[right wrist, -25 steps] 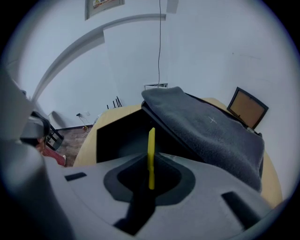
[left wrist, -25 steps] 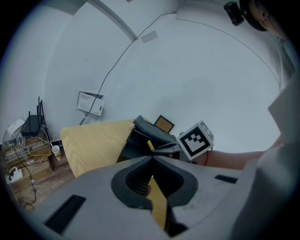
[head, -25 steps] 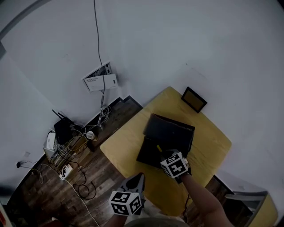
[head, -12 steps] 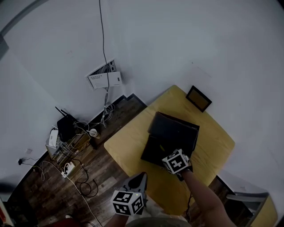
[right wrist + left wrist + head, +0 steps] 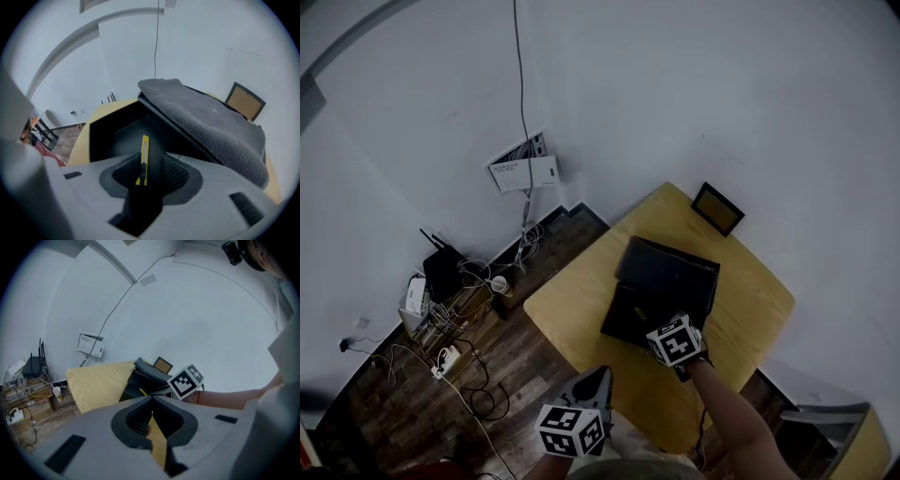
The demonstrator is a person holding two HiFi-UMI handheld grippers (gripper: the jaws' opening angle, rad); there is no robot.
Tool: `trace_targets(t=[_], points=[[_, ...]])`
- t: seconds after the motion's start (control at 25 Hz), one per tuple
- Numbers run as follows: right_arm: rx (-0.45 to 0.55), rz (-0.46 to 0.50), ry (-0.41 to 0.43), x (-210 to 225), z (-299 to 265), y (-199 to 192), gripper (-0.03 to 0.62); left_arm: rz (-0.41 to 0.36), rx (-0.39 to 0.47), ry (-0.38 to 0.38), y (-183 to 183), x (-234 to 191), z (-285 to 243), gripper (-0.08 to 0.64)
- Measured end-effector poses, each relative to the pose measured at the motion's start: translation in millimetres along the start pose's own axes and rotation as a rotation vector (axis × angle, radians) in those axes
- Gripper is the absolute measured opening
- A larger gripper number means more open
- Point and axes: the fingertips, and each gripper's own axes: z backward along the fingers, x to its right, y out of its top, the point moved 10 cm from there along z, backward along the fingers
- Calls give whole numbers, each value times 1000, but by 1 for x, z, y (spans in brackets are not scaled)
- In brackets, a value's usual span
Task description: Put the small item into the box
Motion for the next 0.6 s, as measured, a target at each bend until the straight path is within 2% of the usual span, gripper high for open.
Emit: trace_targets(t=[0.36,0.6], points=[[62,0,-66,-21,34,-1,103,-23,20,-25,-7,4,25,3],[144,-33,-114,-41,67,-7,101,-41,33,-40,-15,7,47,4]])
